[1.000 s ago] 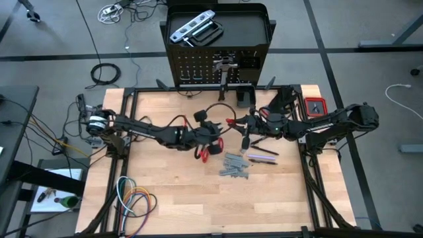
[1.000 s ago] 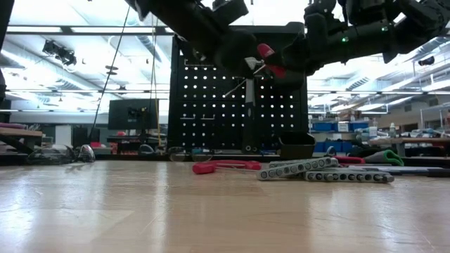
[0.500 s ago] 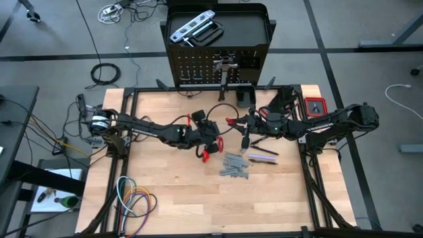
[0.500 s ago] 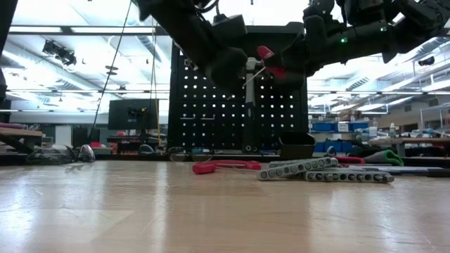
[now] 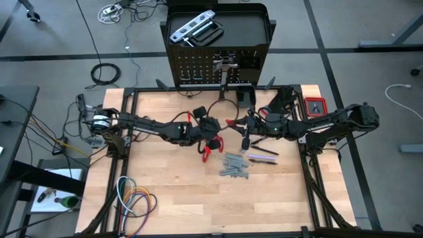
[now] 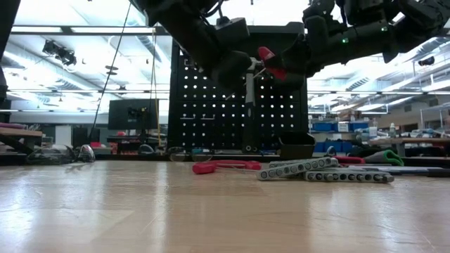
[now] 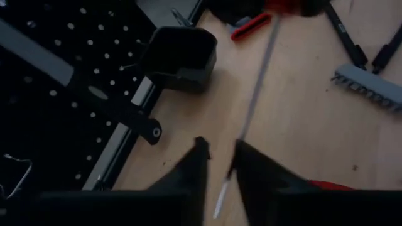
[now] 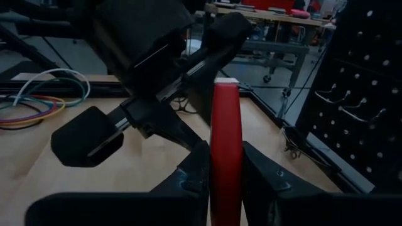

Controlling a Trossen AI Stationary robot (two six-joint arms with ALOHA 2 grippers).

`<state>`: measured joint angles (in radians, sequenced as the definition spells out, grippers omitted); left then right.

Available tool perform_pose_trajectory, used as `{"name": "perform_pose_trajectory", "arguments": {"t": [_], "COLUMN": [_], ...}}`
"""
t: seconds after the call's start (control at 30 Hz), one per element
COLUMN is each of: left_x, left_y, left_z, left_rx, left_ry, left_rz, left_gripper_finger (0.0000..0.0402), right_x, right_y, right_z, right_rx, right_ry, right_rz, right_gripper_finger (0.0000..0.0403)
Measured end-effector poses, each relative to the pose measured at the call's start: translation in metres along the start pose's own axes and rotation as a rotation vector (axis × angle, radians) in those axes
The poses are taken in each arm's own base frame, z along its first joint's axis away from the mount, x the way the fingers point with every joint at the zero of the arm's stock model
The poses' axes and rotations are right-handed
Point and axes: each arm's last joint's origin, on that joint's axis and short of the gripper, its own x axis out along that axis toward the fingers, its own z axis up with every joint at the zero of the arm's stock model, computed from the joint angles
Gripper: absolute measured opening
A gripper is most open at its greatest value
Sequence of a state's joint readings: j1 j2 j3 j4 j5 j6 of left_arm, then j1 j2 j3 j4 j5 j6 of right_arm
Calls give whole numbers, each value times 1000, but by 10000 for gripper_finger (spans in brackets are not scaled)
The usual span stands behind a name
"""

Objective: Hang tools onto peg board
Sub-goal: Hang the allen wrench onto the peg board

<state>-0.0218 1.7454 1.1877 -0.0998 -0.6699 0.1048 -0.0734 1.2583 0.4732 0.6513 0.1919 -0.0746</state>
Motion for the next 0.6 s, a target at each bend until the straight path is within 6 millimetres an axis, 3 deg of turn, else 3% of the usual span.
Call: {"name": "perform_pose_trajectory", "arguments": {"t": [0.1,0.3,0.6], "left_x": [0,0,3], "left_y": [0,0,1], "left_z": [0,0,-4], "left_rx": [19,11,-53], "left_ry": [-1,-4,-14], "left_rz": [-24,-24,17], "left_gripper_finger": [13,4,1], "right_x": [0,0,-3], "right_y": [0,1,3], "right_z": [0,1,-2], "right_rx": [5,6,-6], "right_ry": [-2,-8,36], "right_rz": [-3,1,3], "right_gripper_finger": [73,85,182]}}
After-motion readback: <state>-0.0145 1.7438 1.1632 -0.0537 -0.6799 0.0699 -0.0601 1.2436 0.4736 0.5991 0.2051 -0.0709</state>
